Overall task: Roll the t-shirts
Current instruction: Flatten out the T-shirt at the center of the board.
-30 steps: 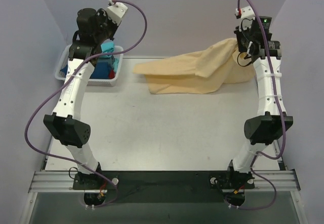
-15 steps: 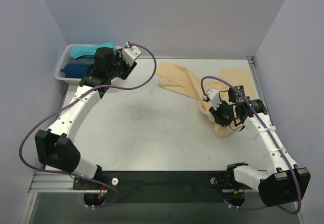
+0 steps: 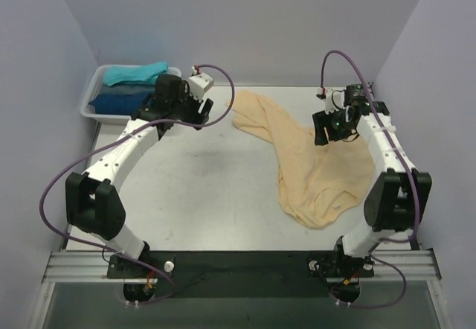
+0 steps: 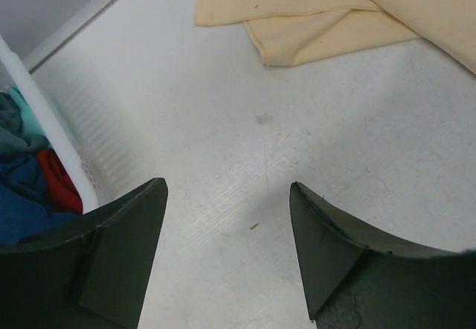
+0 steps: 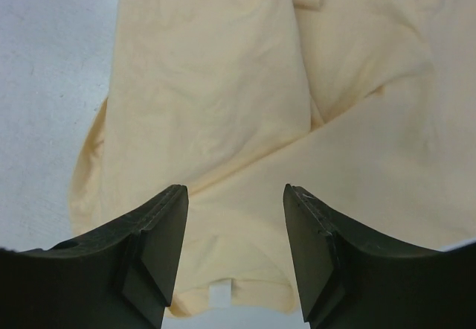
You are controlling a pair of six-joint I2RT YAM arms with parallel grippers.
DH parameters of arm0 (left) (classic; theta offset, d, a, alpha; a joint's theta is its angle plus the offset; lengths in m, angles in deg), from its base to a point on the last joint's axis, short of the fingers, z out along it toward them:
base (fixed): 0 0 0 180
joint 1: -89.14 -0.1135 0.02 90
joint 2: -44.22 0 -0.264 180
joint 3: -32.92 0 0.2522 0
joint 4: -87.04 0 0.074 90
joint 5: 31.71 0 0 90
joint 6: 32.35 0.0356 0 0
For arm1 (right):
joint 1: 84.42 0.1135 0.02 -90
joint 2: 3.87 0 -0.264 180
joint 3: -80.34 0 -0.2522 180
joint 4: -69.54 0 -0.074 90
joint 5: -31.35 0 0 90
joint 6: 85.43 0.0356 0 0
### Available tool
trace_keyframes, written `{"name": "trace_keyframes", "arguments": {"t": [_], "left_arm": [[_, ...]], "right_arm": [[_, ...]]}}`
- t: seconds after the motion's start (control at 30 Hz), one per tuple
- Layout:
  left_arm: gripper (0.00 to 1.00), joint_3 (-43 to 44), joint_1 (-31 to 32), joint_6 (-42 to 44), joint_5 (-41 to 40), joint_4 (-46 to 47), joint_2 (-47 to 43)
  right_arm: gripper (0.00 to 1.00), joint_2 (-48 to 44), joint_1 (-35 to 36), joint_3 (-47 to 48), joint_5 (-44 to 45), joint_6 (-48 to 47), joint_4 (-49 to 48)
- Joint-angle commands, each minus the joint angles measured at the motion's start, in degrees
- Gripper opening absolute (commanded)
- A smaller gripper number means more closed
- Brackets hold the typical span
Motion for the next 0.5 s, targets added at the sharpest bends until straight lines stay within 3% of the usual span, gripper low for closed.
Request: {"name": "trace_keyframes", "arguments": {"t": [0.0,0.3,0.47], "left_arm": [[0.76,1.3,-0.8,-5.8,1.0,-2.5,0.6],[0.76,-2.1,-5.5,-9.8,2.8,-7.2,-1.2],[0.76,-1.7,-6.3,-9.0,2.7,-9.0,-1.4]], "right_arm": [[0.55,9.5,3.7,2.1,2.4,2.8,-2.3],[0.55,29.5,10.8,18.2,7.9,-0.5,-3.6],[0.52,34.8,19.1,20.5,10.5,-10.8,3.5]]}}
